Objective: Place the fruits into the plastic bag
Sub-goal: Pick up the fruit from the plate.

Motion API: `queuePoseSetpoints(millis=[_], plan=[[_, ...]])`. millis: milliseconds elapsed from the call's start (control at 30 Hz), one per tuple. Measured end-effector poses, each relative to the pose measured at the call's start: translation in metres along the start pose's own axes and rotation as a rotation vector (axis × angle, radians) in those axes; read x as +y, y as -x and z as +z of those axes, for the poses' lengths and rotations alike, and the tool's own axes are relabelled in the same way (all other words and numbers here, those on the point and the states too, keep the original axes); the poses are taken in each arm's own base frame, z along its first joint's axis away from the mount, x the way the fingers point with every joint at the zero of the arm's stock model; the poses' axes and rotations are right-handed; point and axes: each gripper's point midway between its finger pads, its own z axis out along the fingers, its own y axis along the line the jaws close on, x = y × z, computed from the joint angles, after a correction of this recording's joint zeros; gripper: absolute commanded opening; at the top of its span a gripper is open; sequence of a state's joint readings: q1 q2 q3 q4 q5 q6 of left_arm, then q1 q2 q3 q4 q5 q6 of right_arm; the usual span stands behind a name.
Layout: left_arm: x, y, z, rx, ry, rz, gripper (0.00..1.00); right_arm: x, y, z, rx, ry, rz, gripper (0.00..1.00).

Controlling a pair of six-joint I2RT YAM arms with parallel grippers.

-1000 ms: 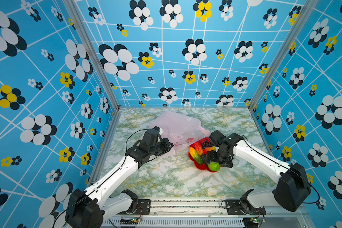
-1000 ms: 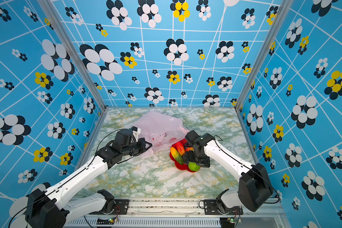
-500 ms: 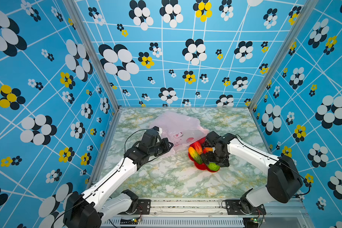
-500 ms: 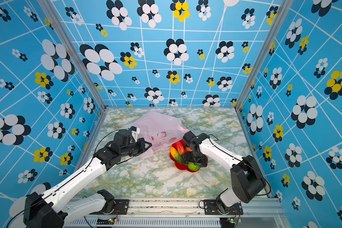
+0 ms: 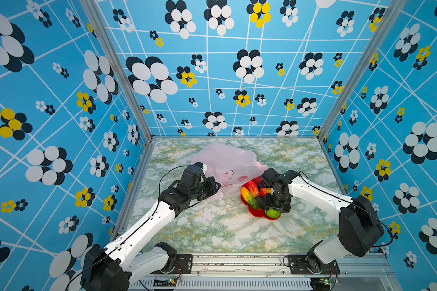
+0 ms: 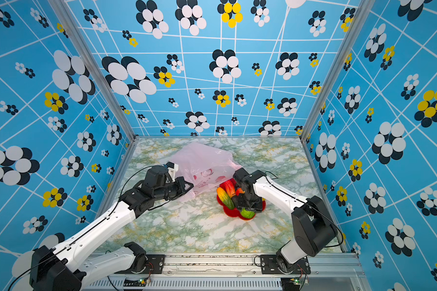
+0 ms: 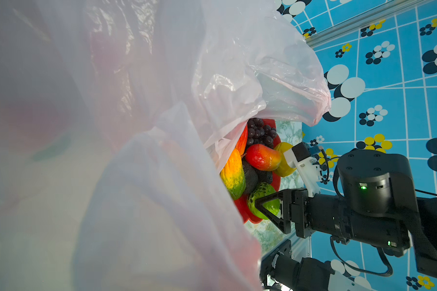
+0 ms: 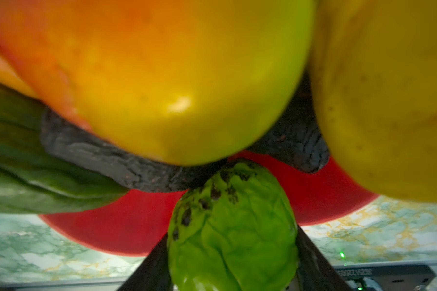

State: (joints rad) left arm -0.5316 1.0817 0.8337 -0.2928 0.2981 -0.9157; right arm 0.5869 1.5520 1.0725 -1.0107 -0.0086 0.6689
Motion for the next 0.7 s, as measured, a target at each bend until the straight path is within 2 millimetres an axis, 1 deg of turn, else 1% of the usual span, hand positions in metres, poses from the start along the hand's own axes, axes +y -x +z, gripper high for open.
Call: queuePoseSetpoints(millis=[100,167,200,267,400,500,567,633,700], plan=[[-0.001,0.0,-0.001,-0.002,-0.002,0.001,0.0,-0.001,0.0,-0.002,-0.007,-0.002,0.0,0.58],[-0.001,0.0,-0.001,-0.003,-0.004,0.002,0.0,-0.004,-0.002,-0.009,-0.012,-0.003,0.0,0.58],[-0.001,0.0,-0.001,-0.003,-0.004,0.002,0.0,-0.005,-0.004,-0.015,-0.021,0.002,0.001,0.58],[-0.001,0.0,-0.001,-0.003,-0.005,0.002,0.0,-0.006,-0.005,-0.031,-0.054,0.025,0.004,0.58],[-0.001,0.0,-0.001,-0.002,-0.005,0.002,0.0,0.0,-0.003,-0.078,-0.165,0.143,0.033,0.57],[-0.002,-0.001,-0.001,0.003,-0.009,0.005,0.0,0.013,-0.002,-0.11,-0.245,0.293,0.081,0.56],[-0.002,-0.001,-0.001,0.006,-0.012,0.005,0.0,0.026,0.002,-0.127,-0.286,0.404,0.121,0.56],[-0.003,-0.002,-0.002,0.009,-0.014,0.005,0.0,0.042,0.011,-0.141,-0.317,0.511,0.157,0.56],[-0.003,-0.002,-0.002,0.011,-0.017,0.006,0.0,0.059,0.022,-0.15,-0.33,0.596,0.186,0.56]])
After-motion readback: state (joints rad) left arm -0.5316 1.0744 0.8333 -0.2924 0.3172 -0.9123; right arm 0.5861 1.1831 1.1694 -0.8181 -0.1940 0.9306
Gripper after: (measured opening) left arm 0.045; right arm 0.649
